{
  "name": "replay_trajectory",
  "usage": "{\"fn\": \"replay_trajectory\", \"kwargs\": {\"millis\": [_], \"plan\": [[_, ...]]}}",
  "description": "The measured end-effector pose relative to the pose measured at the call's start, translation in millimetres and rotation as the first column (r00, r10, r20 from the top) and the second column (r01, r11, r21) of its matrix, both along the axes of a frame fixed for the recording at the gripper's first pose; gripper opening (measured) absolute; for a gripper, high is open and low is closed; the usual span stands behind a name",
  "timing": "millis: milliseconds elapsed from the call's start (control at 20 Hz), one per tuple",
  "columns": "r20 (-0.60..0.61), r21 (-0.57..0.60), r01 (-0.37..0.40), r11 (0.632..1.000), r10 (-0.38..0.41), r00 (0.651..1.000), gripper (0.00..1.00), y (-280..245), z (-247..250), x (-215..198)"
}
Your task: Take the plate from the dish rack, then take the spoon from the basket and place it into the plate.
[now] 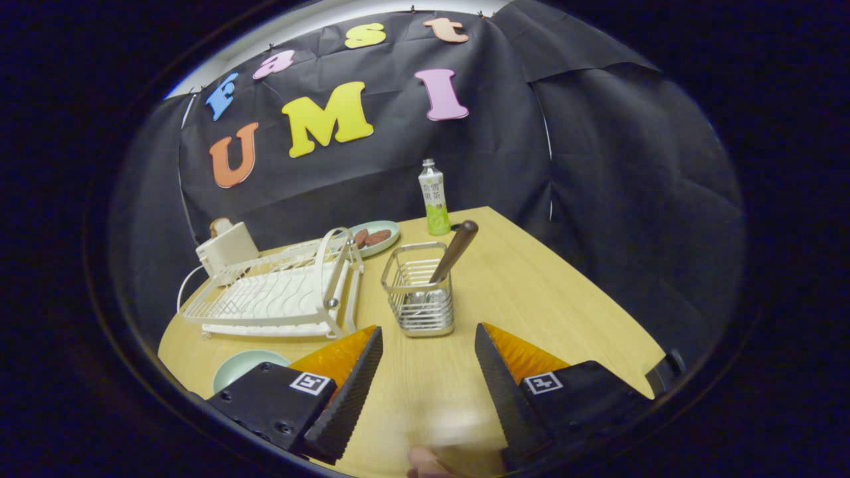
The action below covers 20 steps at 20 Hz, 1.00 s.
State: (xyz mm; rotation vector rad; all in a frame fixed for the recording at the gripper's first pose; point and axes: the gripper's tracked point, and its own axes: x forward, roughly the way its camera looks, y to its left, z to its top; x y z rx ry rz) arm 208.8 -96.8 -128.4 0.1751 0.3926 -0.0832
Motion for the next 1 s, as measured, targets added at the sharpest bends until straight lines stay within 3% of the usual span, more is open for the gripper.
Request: {"fn": "replay_trajectory", "kwargs": {"millis": [400,500,700,750,800,1000], "plan": [[0.120,-0.040,0.006,0.999,-0.001,0.993,0.92,-18.2,31.2,66.5],[0.127,-0.044,-0.027,0.999,0.032,0.991,0.85,-8.6,33.7,74.7],[0.143,-0.080,-0.052,0.995,0.063,0.988,0.61,6.8,37.3,94.4],[0.138,-0.095,-0.034,0.995,0.047,0.989,0.52,4.1,35.1,96.9],[0.142,-0.096,-0.052,0.994,0.065,0.988,0.32,7.9,37.1,96.4],[0.135,-0.139,-0.060,0.988,0.079,0.988,0.22,21.5,45.5,104.1]]}}
